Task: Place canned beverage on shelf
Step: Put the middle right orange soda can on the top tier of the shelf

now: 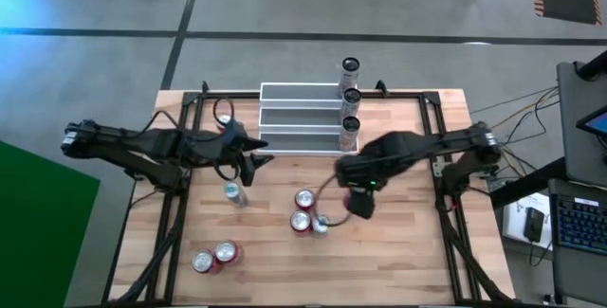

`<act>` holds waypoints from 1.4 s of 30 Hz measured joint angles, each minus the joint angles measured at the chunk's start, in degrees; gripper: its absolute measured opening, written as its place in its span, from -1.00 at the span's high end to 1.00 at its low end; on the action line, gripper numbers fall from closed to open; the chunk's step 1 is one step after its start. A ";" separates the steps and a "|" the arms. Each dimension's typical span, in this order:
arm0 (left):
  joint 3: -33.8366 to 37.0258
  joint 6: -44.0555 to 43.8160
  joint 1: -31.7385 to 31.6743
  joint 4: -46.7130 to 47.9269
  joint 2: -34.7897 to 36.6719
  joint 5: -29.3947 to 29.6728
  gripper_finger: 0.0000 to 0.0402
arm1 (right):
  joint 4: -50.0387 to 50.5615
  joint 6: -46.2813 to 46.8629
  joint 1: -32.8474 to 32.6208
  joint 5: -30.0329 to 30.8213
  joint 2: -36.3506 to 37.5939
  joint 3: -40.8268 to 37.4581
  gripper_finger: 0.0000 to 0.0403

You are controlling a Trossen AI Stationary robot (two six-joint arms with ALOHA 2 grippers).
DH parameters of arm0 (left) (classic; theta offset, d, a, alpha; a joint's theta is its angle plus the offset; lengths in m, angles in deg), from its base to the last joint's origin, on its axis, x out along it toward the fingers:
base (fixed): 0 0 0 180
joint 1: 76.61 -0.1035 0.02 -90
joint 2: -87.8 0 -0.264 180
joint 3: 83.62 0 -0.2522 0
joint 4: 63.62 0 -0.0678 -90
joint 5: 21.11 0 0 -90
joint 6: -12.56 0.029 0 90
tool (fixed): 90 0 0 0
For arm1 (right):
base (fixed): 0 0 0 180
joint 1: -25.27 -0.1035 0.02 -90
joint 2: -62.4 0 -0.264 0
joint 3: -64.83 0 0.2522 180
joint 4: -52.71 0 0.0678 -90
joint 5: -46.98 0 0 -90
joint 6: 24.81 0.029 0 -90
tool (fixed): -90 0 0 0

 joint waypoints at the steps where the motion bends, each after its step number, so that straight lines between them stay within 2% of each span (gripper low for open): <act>1: 0.00 0.13 -0.33 0.72 0.67 -0.01 -0.07 | 0.54 -2.35 0.53 0.00 -2.03 2.74 -0.39; 6: 0.00 0.24 -1.73 6.03 3.91 -0.06 -0.07 | 0.25 -11.11 4.00 -1.37 -10.00 14.91 -0.40; 12: 0.02 2.12 -2.31 9.60 7.04 -0.04 -0.07 | 0.31 -16.56 10.89 -1.47 -15.38 24.36 -0.39; 19: 0.02 4.89 -3.28 13.18 9.59 -0.06 -0.07 | 0.53 -20.02 19.07 -0.52 -16.10 24.40 -0.39; 23: 0.02 7.08 -3.84 14.12 10.56 -0.06 -0.07 | -1.41 -22.14 21.65 2.36 -15.93 24.42 -0.40; 29: 0.02 7.36 -5.69 14.39 11.12 -0.06 -0.07 | -2.86 -26.87 24.88 3.04 -15.82 24.42 -0.39; 35: 0.02 9.95 -9.72 9.49 7.04 -1.13 -0.07 | -4.88 -32.47 26.71 2.67 -15.82 24.42 -0.41; 39: -0.27 14.58 -14.36 2.83 1.98 -7.05 -0.07 | -4.62 -35.86 27.56 0.87 -15.55 24.42 -0.41; 42: -2.53 14.90 -19.37 0.76 -2.94 -15.58 -0.10 | -4.65 -38.73 27.80 1.20 -14.91 24.42 -0.41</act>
